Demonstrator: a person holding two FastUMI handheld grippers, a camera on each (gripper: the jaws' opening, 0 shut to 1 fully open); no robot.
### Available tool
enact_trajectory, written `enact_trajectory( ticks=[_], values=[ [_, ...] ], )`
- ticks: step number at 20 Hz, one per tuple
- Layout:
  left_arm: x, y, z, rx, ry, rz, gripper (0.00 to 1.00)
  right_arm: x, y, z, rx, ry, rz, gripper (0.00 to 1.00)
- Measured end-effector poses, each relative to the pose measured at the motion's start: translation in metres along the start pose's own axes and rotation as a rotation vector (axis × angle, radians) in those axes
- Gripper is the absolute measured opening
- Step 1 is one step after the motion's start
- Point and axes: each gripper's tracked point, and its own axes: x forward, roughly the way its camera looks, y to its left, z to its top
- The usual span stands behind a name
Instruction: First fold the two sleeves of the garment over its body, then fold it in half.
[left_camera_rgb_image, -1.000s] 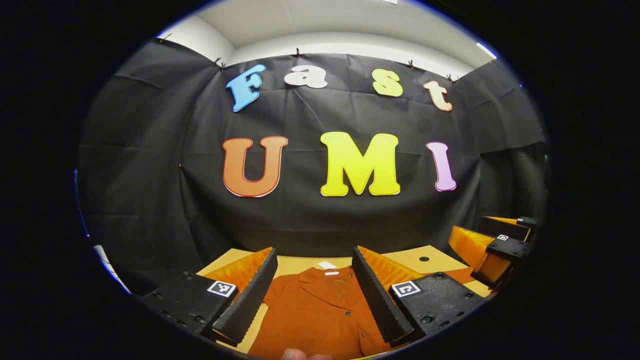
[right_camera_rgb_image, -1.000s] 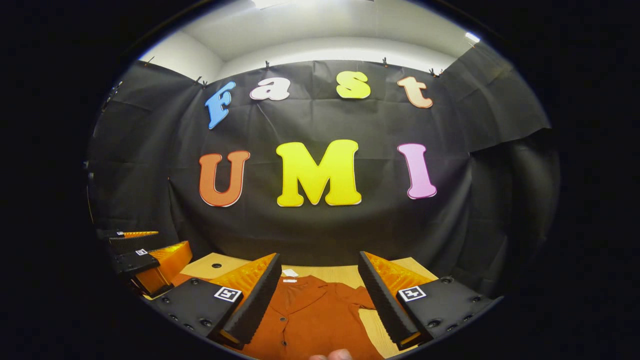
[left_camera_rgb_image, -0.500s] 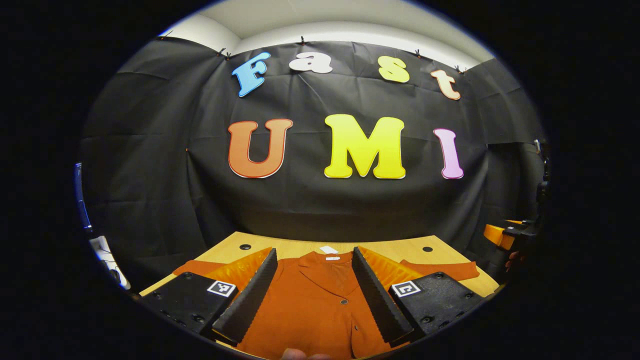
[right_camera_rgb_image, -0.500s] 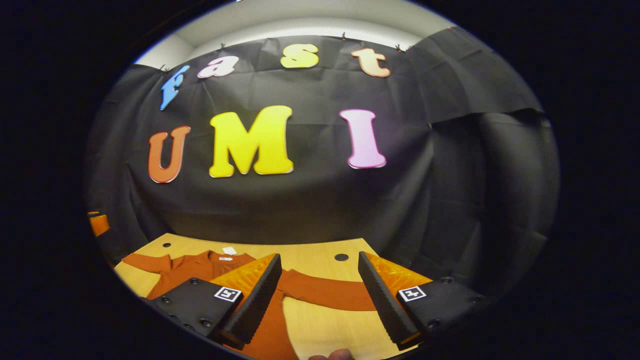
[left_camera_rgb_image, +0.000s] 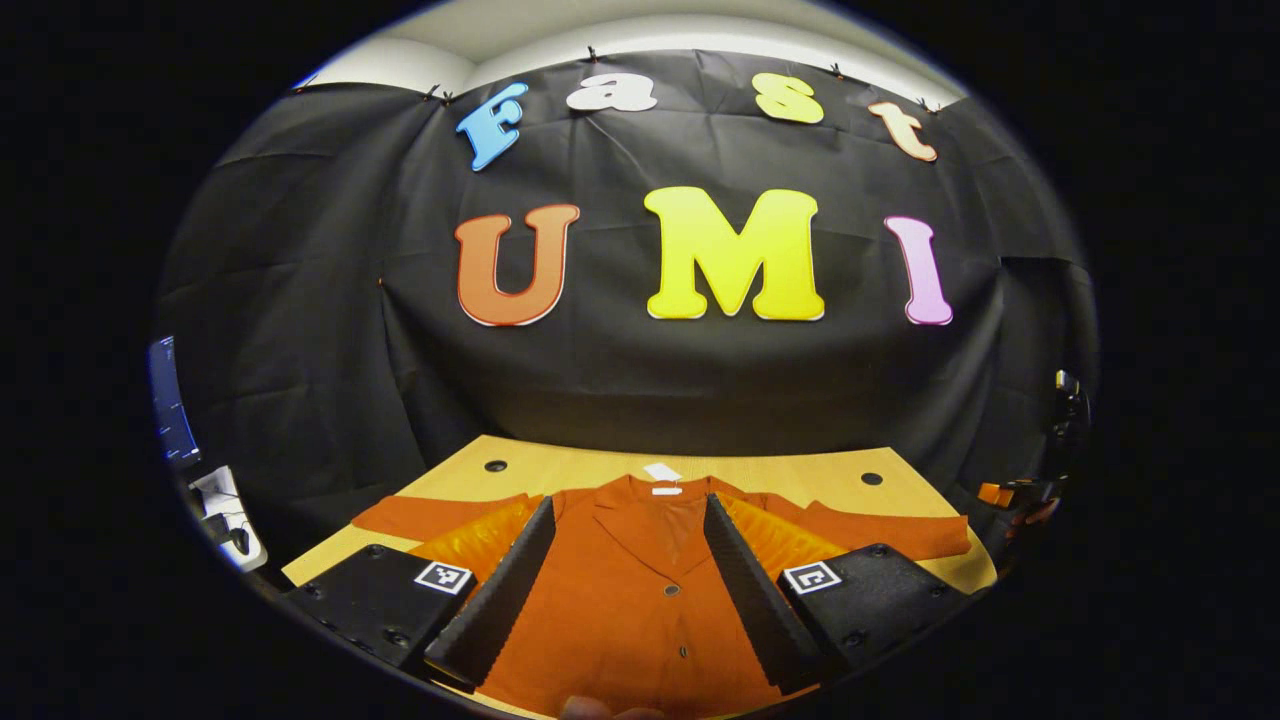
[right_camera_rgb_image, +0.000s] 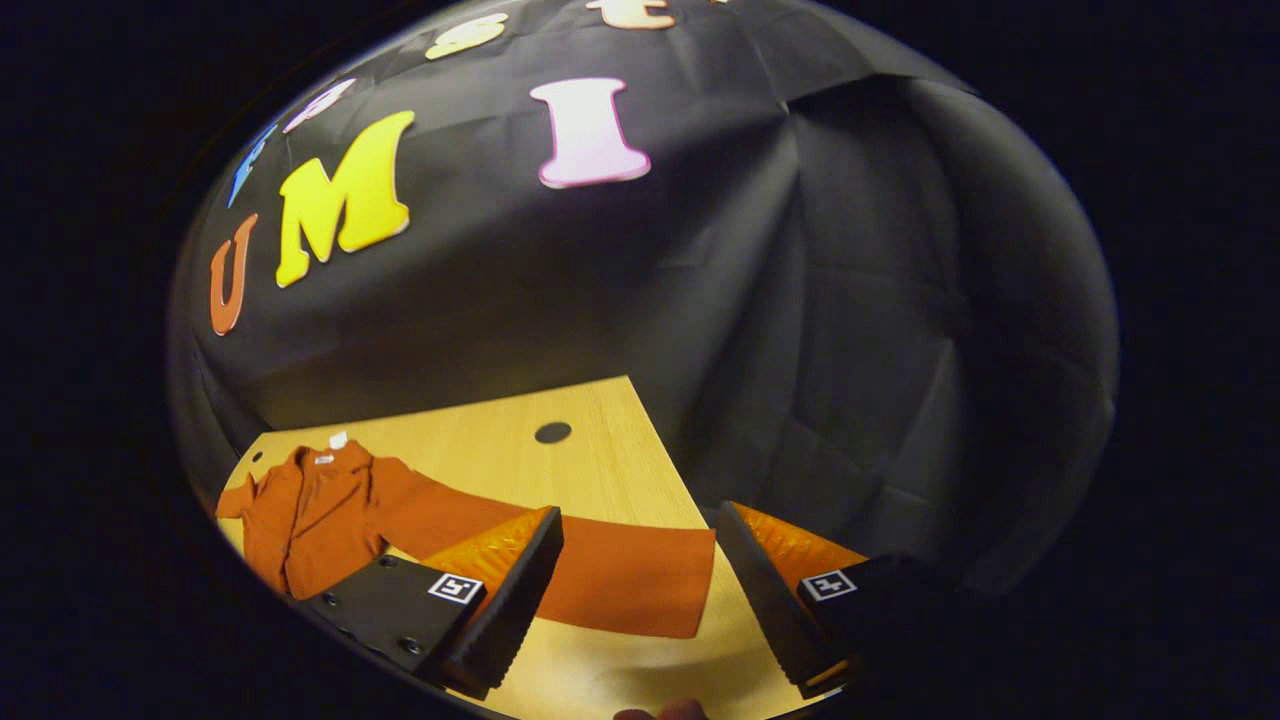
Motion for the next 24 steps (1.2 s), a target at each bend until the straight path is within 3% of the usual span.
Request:
enact_trajectory(
  ticks=[3, 7, 13, 14, 16, 17, 19, 21, 22, 24],
  values=[
    [0.001, -0.003, -0.004, 0.003, 0.040, 0.018, 0.97, -0.001, 0.000, 0.004, -0.038, 0.100, 0.008, 0.99],
    [-0.001, 0.001, -0.002, 0.035, 0.050, 0.053, 0.97, -0.007, 0.003, 0.021, 0.089, 0.147, 0.065, 0.99],
    [0.009, -0.002, 0.007, 0.073, 0.046, 0.059, 0.97, -0.004, -0.001, 0.007, 0.168, 0.222, 0.077, 0.97],
    [0.010, -0.004, 0.006, 0.076, 0.053, 0.054, 0.91, -0.005, -0.001, 0.006, 0.170, 0.260, 0.091, 0.96],
    [0.013, -0.008, 0.004, 0.073, 0.061, 0.041, 0.99, -0.004, -0.005, 0.013, 0.174, 0.273, 0.100, 0.90],
    [0.014, -0.011, 0.004, 0.065, 0.060, 0.027, 0.99, 0.000, -0.007, 0.020, 0.171, 0.268, 0.098, 0.93],
    [0.015, -0.016, 0.005, 0.046, 0.052, 0.005, 0.99, 0.000, -0.013, 0.036, 0.169, 0.266, 0.076, 0.86],
    [0.015, -0.017, 0.005, 0.051, 0.049, -0.003, 0.99, -0.012, -0.039, 0.056, 0.135, 0.264, 0.035, 0.69],
    [0.014, -0.015, 0.006, 0.054, 0.044, -0.002, 1.00, -0.014, -0.036, 0.031, 0.092, 0.252, 0.006, 0.52],
    [0.014, -0.011, 0.005, 0.052, 0.039, 0.002, 0.99, -0.023, -0.047, 0.036, 0.065, 0.237, -0.018, 0.21]
  ],
)
